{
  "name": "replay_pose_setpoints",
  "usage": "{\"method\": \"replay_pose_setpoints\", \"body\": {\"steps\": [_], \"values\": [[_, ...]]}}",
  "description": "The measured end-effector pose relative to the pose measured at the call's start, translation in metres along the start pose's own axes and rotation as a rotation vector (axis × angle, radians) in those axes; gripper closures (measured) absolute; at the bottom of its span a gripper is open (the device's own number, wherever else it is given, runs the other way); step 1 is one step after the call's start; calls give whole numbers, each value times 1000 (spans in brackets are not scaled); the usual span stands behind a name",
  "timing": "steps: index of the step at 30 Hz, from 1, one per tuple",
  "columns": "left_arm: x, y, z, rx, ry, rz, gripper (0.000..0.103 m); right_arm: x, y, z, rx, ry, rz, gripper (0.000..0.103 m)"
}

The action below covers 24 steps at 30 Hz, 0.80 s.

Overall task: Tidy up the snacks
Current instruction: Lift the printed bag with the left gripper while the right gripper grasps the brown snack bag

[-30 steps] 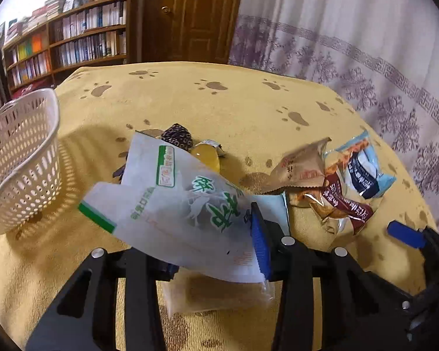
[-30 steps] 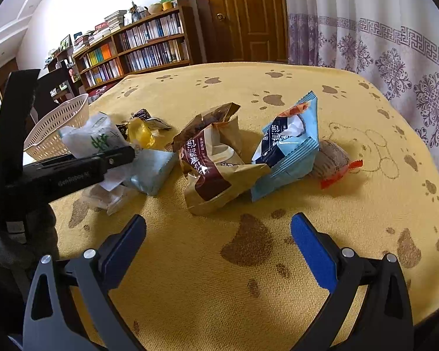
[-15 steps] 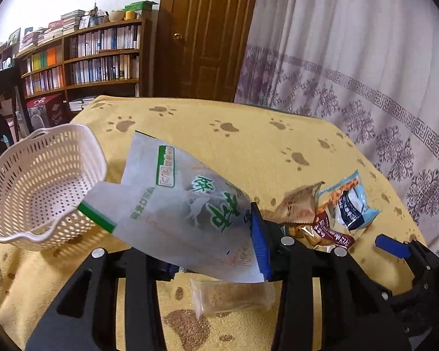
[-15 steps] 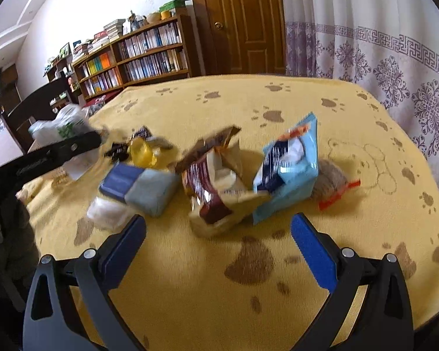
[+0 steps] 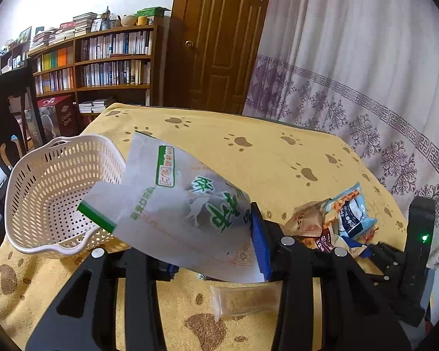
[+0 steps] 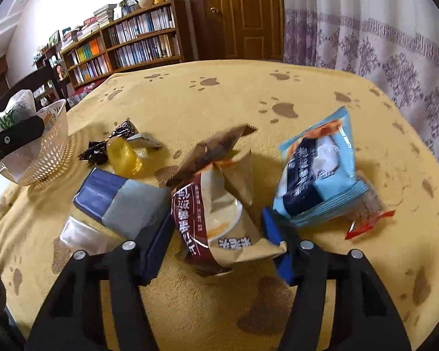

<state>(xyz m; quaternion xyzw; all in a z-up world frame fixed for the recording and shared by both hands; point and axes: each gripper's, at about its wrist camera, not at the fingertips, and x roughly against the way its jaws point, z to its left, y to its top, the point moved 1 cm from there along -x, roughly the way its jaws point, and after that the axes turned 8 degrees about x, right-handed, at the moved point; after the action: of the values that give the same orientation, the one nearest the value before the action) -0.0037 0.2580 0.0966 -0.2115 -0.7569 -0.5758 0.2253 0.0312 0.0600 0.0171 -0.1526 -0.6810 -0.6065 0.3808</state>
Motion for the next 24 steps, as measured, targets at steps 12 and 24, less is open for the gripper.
{"method": "replay_pose_setpoints", "body": {"steps": [12,24], "values": [[9,3,0,-31,63,-53,61,34,-7,5,-43,24,-67,55],[42,19,10,-79,151,-161,61,81,1,23,-23,65,-178,55]]}}
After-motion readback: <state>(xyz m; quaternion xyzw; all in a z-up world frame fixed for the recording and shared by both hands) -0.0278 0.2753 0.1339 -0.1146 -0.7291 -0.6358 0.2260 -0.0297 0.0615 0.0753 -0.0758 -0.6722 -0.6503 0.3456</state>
